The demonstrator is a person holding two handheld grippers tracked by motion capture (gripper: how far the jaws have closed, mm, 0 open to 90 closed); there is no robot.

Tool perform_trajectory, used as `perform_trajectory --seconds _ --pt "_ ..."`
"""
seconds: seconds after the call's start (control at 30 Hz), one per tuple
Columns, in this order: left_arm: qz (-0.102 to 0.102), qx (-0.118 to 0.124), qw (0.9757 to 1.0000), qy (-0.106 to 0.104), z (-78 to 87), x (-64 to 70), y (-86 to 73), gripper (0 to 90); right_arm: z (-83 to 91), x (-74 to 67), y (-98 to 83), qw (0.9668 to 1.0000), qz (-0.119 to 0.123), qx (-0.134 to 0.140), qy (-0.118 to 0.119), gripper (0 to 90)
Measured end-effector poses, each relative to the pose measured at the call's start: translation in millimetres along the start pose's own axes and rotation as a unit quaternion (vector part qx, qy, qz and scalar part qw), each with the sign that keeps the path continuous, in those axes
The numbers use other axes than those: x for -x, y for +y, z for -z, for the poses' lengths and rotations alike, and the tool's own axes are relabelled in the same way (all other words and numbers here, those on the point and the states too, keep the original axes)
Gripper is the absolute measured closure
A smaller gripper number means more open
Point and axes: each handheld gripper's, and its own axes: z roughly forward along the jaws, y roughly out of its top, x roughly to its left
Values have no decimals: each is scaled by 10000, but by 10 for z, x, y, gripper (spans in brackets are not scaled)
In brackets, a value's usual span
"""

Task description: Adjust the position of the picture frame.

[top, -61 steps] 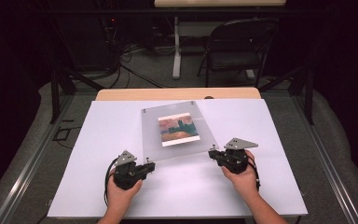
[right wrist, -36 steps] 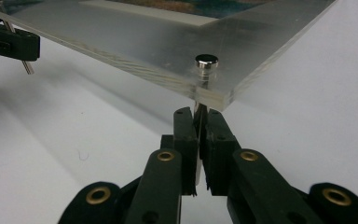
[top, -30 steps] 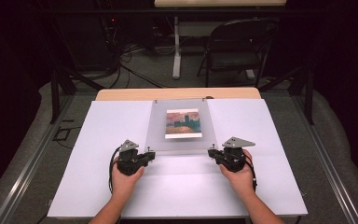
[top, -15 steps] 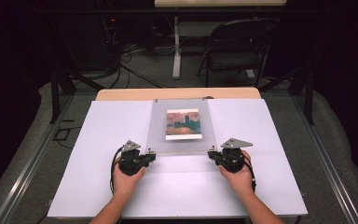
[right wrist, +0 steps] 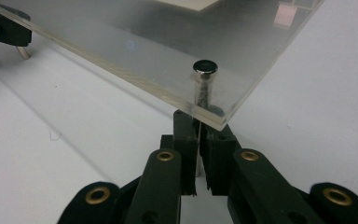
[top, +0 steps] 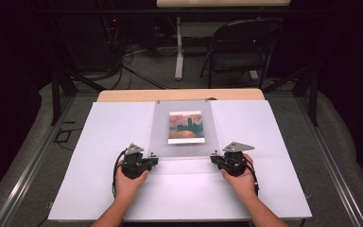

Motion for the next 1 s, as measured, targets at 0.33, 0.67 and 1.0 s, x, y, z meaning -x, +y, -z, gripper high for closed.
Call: perform_trajectory --seconds 0.33,0.67,1.0 --pt "-22 240 9997 27 21 60 -11 607 28 -50 -6 9996 110 63 -238 561" --pt "-227 198 9994 146 97 159 -75 391 172 -126 8 9991 250 -26 -332 352" --pt "-333 211 9992 39 355 266 -126 373 453 -224 -34 9986 454 2 -271 347"
